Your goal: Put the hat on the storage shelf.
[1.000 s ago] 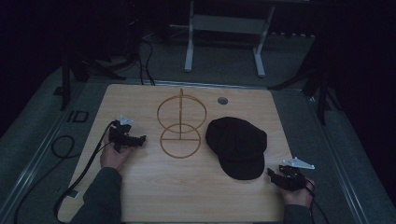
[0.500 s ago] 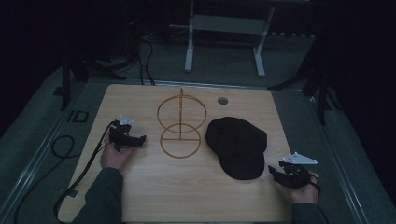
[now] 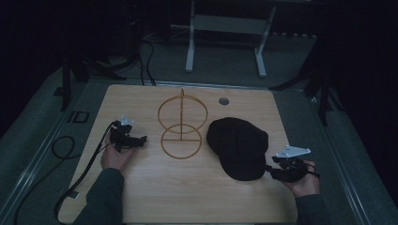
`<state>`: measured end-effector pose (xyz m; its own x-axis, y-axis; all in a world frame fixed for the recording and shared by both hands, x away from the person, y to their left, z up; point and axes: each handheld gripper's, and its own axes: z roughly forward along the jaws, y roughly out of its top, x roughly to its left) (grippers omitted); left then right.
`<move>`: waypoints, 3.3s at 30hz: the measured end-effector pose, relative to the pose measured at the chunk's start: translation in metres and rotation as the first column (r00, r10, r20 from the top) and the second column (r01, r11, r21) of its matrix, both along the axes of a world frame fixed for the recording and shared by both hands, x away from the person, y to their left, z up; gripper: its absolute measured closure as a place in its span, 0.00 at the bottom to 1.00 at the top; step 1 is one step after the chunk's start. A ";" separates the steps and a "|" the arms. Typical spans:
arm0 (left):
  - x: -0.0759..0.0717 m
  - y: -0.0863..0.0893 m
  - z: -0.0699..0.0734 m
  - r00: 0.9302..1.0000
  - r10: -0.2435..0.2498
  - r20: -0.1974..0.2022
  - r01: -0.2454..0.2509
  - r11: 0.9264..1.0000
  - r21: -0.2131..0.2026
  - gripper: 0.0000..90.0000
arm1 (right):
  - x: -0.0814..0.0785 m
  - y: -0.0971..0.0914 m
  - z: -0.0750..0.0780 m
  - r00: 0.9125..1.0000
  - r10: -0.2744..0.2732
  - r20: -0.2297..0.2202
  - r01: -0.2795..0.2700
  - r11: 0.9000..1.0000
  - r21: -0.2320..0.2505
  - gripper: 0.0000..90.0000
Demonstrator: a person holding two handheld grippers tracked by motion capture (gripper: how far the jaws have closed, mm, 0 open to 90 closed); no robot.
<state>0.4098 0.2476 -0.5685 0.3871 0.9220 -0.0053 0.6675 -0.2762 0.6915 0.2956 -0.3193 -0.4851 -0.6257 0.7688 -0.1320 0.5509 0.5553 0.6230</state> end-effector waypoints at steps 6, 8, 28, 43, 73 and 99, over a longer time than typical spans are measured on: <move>0.000 0.000 0.000 1.000 0.000 0.000 0.000 1.000 0.000 0.03 | 0.005 0.009 0.007 0.998 0.055 -0.007 -0.055 0.998 -0.027 0.55; 0.000 0.000 0.000 1.000 0.000 0.000 0.000 1.000 0.000 0.03 | 0.009 0.016 0.009 0.995 0.094 -0.024 -0.095 0.995 -0.037 0.53; 0.000 0.000 0.000 1.000 -0.001 0.000 0.001 1.000 0.001 0.03 | 0.034 0.055 0.021 0.964 0.242 -0.110 -0.258 0.953 -0.159 0.42; 0.000 0.000 0.000 1.000 0.000 0.000 0.000 1.000 0.000 0.03 | 0.054 0.077 0.012 0.929 0.299 -0.220 -0.349 0.905 -0.243 0.36; 0.000 0.000 0.000 1.000 -0.003 0.002 0.003 1.000 0.000 0.03 | 0.093 0.107 -0.003 0.758 0.386 -0.525 -0.559 0.800 -0.220 0.77; -0.001 0.000 0.000 1.000 -0.005 0.003 0.005 1.000 -0.001 0.04 | 0.095 0.113 0.027 0.757 0.409 -0.510 -0.592 0.760 -0.269 0.86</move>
